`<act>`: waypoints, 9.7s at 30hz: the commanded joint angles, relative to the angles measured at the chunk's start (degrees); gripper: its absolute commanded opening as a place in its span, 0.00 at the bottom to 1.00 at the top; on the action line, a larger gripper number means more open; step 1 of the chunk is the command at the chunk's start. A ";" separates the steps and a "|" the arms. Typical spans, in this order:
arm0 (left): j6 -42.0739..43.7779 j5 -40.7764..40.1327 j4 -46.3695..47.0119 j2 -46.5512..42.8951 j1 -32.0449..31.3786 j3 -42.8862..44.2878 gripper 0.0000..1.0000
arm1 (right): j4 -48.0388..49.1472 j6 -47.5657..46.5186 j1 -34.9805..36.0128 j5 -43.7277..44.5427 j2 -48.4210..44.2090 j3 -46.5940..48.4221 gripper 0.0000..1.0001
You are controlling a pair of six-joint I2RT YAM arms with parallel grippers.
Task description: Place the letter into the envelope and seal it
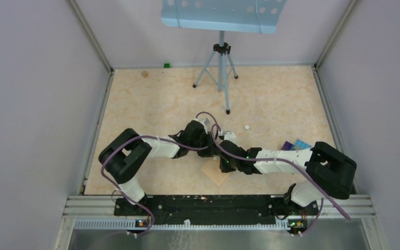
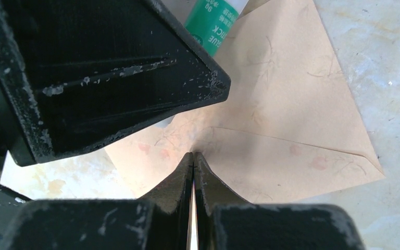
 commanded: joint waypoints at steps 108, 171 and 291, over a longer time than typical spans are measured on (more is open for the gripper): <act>55.49 -2.75 -4.52 -43.40 -10.90 0.44 0.00 | -25.01 -13.57 -9.17 -17.82 -19.34 36.15 0.10; 66.38 -29.04 -0.52 -43.02 -19.01 -2.90 0.00 | -20.82 -3.46 -9.25 -10.92 -17.48 31.71 0.14; 69.08 -27.75 -2.99 -44.23 -17.55 -2.68 0.00 | -17.78 -3.44 -13.03 -20.24 -14.89 31.47 0.11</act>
